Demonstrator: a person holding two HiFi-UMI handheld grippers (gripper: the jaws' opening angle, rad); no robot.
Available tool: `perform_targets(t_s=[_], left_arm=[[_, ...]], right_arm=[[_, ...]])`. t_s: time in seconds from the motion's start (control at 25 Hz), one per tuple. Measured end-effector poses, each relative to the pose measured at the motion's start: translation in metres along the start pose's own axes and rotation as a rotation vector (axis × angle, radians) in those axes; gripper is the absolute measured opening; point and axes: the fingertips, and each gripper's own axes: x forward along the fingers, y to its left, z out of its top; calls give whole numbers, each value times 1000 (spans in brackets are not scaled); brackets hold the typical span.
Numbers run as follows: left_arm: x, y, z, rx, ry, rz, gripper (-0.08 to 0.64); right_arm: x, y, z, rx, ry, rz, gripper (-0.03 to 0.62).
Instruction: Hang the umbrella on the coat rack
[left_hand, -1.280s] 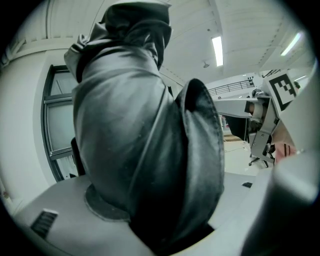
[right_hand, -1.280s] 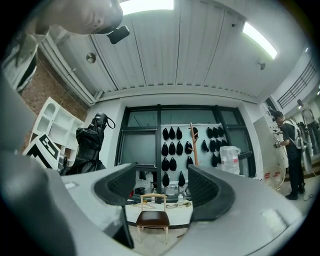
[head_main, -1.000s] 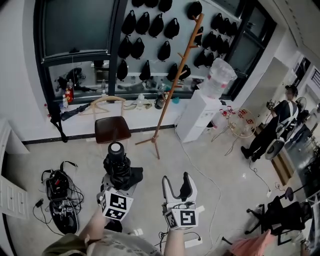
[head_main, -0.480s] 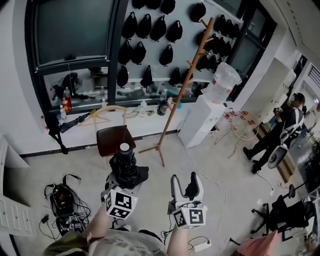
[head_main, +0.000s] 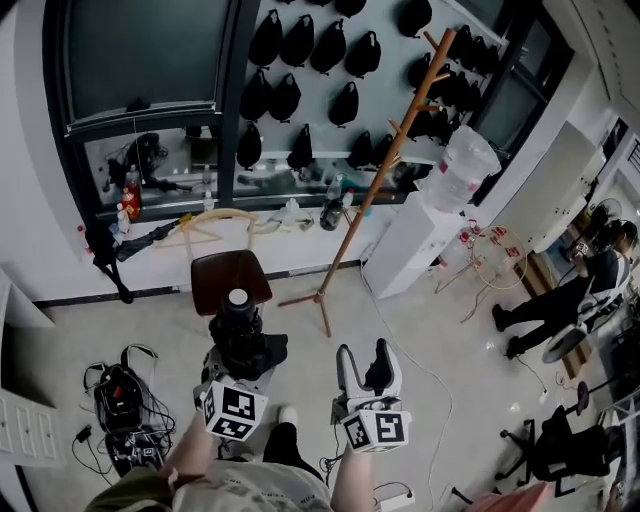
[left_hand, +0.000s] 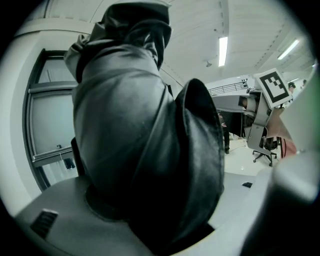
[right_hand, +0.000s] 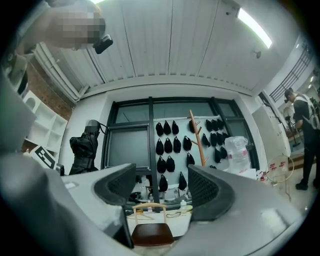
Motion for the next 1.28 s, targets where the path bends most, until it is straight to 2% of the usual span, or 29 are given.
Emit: perform_targets(t_s=[0.12,0.28,0.64,1.0,1.28], left_arm=[[28,5,5,-7,8,33,328],[72,6,30,-4,9,66,328],[173,-10,95,8,-38,67,328],[231,-14,95,28,15,38,328],[276,12,94,58,24,-17,328]], right_arm=[[28,-23,-4,14,-5,33,318],[68,-65,-2,37,-11,64,318],[141,-146,12,26,-29,136,318],[175,-188,-5,46,-10,142,318],[219,-190,-26,43,7,123,318]])
